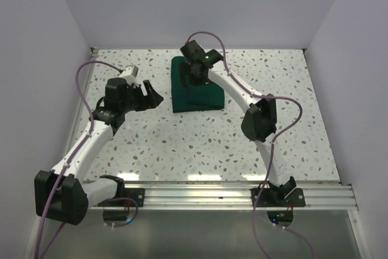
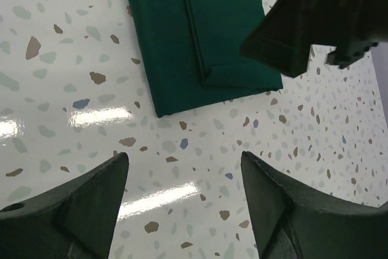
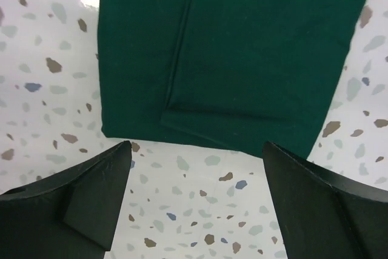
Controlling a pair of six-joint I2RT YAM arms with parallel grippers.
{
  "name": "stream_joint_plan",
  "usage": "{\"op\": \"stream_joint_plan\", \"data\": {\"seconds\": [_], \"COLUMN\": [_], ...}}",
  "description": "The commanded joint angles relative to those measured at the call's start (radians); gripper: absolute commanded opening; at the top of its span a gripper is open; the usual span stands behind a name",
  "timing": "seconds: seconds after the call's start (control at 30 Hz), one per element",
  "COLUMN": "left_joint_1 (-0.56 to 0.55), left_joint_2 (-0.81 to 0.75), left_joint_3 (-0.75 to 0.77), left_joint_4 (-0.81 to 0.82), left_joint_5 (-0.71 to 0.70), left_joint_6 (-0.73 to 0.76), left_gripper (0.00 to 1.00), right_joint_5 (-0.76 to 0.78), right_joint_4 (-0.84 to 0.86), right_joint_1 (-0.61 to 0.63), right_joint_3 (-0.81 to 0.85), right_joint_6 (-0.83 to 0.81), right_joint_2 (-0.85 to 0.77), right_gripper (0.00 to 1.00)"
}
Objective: Open and lay out the surgical kit
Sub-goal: Open the surgical kit at the center of the board.
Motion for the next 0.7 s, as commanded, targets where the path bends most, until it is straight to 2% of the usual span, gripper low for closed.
{"op": "stream_joint_plan", "data": {"seconds": [0.0,0.3,0.4,0.53,0.63,0.67], "left_joint_1": [-0.002,-0.002,-0.002,-0.002,-0.002,-0.002], "left_joint_2": [-0.053,-0.081,-0.099,-0.098,-0.093,-0.086], "left_joint_3": [0.026,0.064,0.061,0.06,0.061,0.063], "left_joint_4": [-0.037,-0.112,-0.123,-0.152,-0.155,-0.155], "left_joint_5": [-0.018,-0.054,-0.067,-0.086,-0.095,-0.095], "left_joint_6": [0.043,0.031,0.035,0.051,0.061,0.065], "left_gripper": [0.79,0.78,0.79,0.79,0.79,0.79], "right_joint_5": [0.009,0.005,0.029,0.069,0.091,0.092], "right_joint_4": [-0.082,-0.071,-0.074,-0.083,-0.1,-0.106], "right_joint_1": [0.033,0.05,0.053,0.055,0.056,0.055], "right_joint_3": [0.093,0.153,0.193,0.195,0.192,0.192], "right_joint_6": [-0.031,-0.008,-0.002,0.003,0.001,0.0], "right_joint_2": [0.048,0.251,0.309,0.346,0.354,0.351], "right_gripper": [0.92,0.89,0.85,0.63,0.36,0.22]}}
